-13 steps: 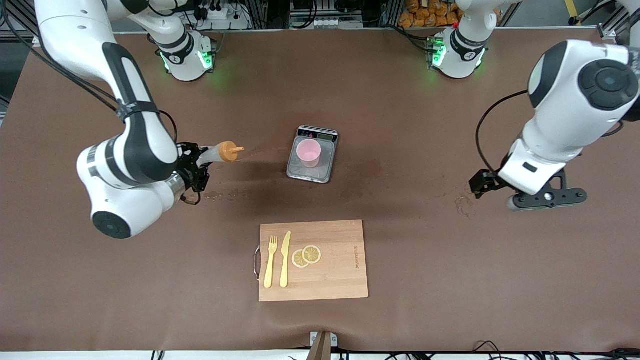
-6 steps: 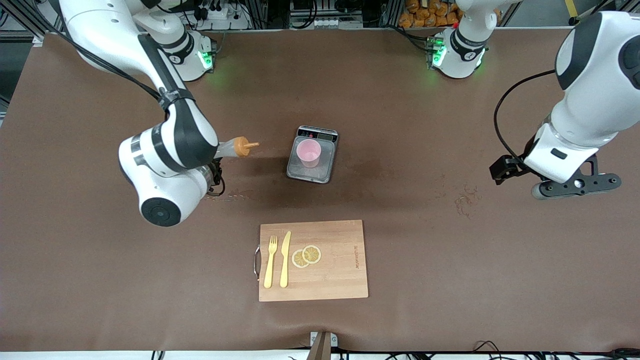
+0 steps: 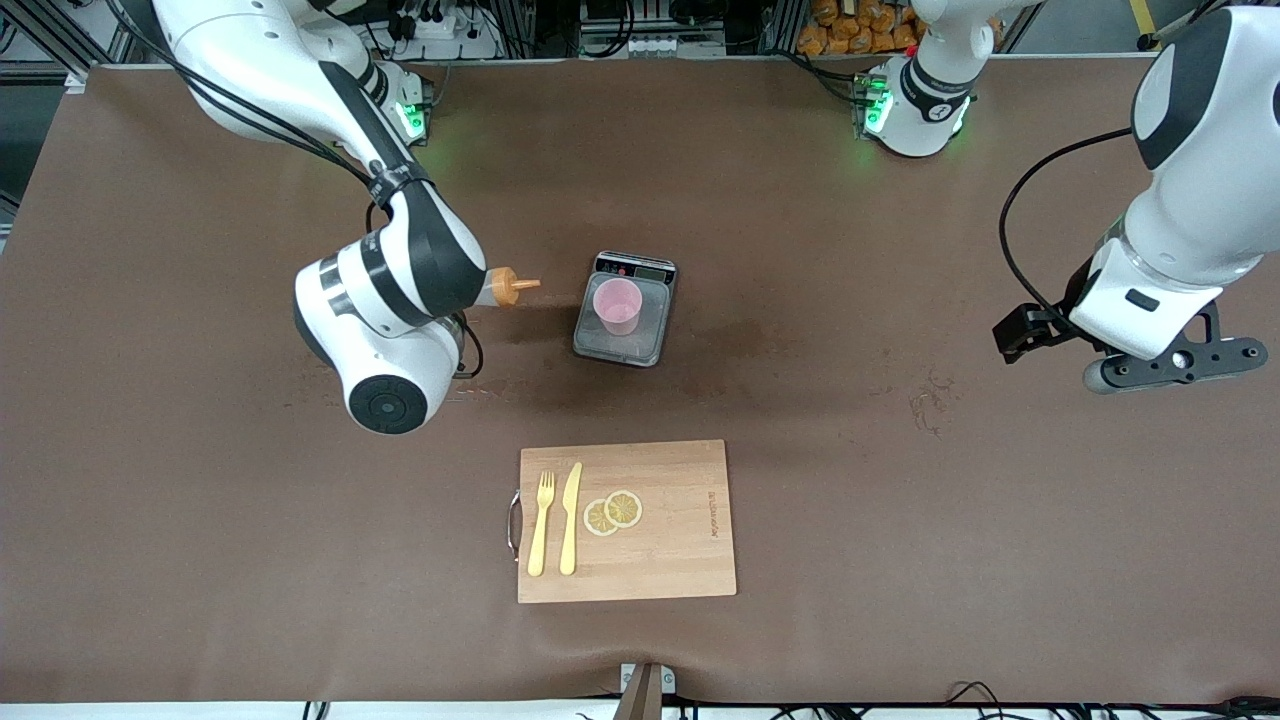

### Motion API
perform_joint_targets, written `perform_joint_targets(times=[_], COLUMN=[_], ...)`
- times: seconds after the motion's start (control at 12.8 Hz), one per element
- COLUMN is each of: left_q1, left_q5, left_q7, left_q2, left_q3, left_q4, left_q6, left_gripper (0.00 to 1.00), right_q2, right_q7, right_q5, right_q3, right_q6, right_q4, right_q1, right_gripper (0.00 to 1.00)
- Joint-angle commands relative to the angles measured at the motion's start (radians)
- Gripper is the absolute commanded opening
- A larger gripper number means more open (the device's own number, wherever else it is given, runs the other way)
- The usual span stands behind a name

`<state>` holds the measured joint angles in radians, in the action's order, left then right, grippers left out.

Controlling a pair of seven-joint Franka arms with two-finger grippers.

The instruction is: Add sauce to pink cup with both arms

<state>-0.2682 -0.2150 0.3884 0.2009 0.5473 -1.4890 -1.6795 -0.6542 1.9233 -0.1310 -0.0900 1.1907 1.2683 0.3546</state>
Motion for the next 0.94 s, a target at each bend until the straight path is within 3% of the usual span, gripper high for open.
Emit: perform_joint_targets(times=[0.0,0.23,0.31,0.86], left_q1=[-0.002,0.162,0.173,0.188], left_q5=[0.023,0.103,0.149,0.174], left_q7=[-0.043,-0.207,-0.264,-0.295], left_q2=[-0.031,-0.09,-0.103,-0.158], left_q3=[-0.018,-0.276,-0.321,-0.339], left_q4=[0.0,-0.01,-0.016,-0.082], left_q6=[0.04,0.053,0.063,0.067], left_gripper=[1.0,1.0,1.0,1.0], right_q2=[-0.004,-0.005,-0.005,-0.018], right_q7=[0.048,0.049,0.049,0.098], right_q5=[0.059,0.094,0.105,0.163], right_q3=[0.007,0.009,0.009,0.01], right_q6=[-0.009,-0.016,-0.017,-0.023], right_q4=[-0.001,0.0,0.0,-0.003], right_q1=[0.044,0.06,0.06,0.076], right_gripper=[0.31,0.31,0.31,0.31])
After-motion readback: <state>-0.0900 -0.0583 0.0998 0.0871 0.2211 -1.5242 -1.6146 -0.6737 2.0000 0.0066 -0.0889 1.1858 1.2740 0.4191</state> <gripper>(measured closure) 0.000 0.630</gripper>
